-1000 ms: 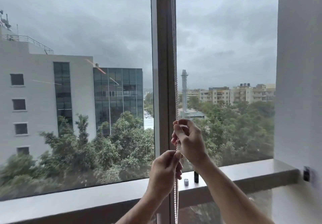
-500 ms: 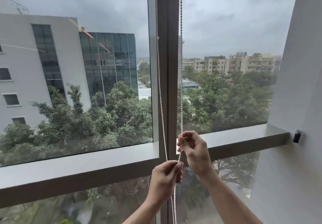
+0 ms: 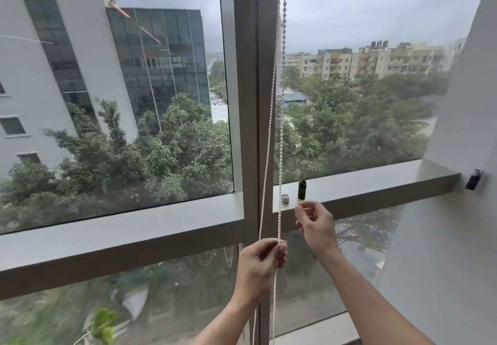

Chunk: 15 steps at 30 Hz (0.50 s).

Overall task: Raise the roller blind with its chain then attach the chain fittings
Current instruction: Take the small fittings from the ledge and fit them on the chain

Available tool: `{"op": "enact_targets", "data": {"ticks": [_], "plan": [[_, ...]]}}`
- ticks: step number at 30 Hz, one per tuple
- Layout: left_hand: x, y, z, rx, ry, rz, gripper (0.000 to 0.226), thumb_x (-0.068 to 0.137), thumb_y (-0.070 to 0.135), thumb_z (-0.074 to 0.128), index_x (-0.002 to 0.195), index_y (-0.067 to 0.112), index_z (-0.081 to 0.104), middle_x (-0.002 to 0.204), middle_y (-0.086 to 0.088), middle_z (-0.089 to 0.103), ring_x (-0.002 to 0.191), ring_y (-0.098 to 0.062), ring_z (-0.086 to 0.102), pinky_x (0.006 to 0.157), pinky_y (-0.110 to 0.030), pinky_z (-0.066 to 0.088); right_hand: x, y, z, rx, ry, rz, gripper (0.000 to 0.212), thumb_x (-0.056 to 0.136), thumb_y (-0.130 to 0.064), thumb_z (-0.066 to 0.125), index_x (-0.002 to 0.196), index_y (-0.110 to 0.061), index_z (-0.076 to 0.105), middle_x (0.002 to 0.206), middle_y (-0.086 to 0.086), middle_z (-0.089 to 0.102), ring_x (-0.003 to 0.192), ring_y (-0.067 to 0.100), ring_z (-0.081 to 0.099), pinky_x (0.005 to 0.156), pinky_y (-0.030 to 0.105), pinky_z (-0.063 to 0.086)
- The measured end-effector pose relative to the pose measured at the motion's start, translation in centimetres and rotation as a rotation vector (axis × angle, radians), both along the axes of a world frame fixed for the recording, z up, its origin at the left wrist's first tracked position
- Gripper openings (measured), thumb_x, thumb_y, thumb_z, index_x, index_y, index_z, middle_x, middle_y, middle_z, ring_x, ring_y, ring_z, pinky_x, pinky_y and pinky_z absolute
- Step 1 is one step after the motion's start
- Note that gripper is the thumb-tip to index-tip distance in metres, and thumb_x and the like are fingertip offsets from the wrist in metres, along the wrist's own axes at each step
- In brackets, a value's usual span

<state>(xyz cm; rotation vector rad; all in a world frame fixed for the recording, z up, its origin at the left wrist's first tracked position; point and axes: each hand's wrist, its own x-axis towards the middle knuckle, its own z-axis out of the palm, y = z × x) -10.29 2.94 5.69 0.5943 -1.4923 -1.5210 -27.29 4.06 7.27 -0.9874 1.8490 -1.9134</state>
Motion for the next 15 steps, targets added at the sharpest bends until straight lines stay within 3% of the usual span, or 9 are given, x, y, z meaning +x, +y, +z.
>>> {"op": "enact_targets", "data": {"ticks": [5, 8, 11, 15], "plan": [[-1.3, -1.1, -1.2, 0.043, -0.005, 0.046, 0.02, 0.087, -0.001, 0.068, 0.077, 0.013, 0.078, 0.066, -0.007, 0.07, 0.06, -0.019, 0.062, 0.062, -0.029, 0.056, -3.7, -3.3, -0.6, 0.148, 0.069, -0.091, 0.02, 0.09, -0.027, 0.068, 0.106, -0.016, 0.062, 0.085, -0.003, 0.066, 0.079, 0.018, 0.063, 0.07, 0.029, 0.048], [-2.1, -1.6, -2.1, 0.072, -0.023, 0.078, 0.021, 0.086, -0.002, 0.07, 0.075, 0.014, 0.079, 0.065, -0.007, 0.071, 0.059, -0.018, 0.063, 0.062, -0.027, 0.056, -5.9, -5.0, -0.7, 0.188, 0.101, -0.16, 0.031, 0.088, -0.021, 0.07, 0.115, -0.008, 0.059, 0.095, 0.009, 0.067, 0.088, 0.025, 0.062, 0.079, 0.029, 0.044], [-2.3, -2.0, -3.0, 0.063, -0.046, 0.099, 0.017, 0.086, -0.001, 0.07, 0.078, 0.011, 0.079, 0.067, -0.009, 0.071, 0.059, -0.018, 0.062, 0.062, -0.027, 0.054, -7.9, -6.7, -0.4, 0.23, 0.129, -0.188, 0.045, 0.087, -0.018, 0.072, 0.124, 0.0, 0.054, 0.11, 0.019, 0.063, 0.102, 0.033, 0.062, 0.093, 0.038, 0.046], [-2.3, -2.2, -3.9, 0.061, -0.062, 0.105, 0.015, 0.084, 0.001, 0.072, 0.079, 0.013, 0.079, 0.066, -0.011, 0.071, 0.058, -0.02, 0.063, 0.061, -0.028, 0.054, -9.9, -9.1, 0.2, 0.36, 0.203, -0.105, 0.065, 0.086, -0.02, 0.074, 0.139, 0.001, 0.044, 0.129, 0.02, 0.058, 0.113, 0.033, 0.058, 0.1, 0.038, 0.042]]}}
